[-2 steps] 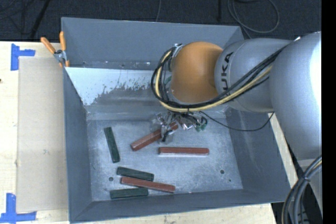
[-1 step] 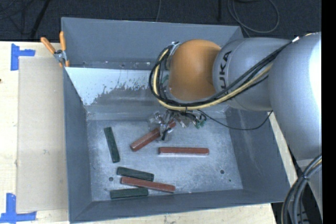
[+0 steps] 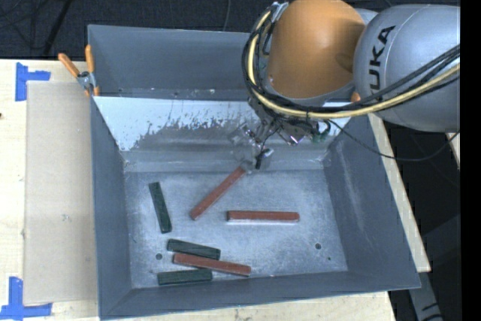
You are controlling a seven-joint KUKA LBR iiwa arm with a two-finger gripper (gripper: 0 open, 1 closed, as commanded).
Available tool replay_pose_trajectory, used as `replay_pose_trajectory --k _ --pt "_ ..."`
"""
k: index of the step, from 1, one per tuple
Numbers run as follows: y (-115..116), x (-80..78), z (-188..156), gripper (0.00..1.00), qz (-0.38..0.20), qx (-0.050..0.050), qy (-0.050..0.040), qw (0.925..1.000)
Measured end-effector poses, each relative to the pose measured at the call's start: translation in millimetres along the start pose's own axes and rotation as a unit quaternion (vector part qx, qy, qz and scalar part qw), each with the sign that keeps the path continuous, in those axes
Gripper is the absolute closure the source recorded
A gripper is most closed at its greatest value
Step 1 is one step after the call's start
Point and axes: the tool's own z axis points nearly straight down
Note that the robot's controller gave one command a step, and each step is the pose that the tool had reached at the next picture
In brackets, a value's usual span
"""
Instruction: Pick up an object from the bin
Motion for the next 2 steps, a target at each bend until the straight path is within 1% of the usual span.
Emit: replay_pose_trajectory --k 1,2 --pt "0.5 1.8 5.3 0.00 0.001 -0.003 0.0040 1.0000" --pt "-8.7 10.2 148.0 0.00 -0.114 -0.004 0.0071 0.9935"
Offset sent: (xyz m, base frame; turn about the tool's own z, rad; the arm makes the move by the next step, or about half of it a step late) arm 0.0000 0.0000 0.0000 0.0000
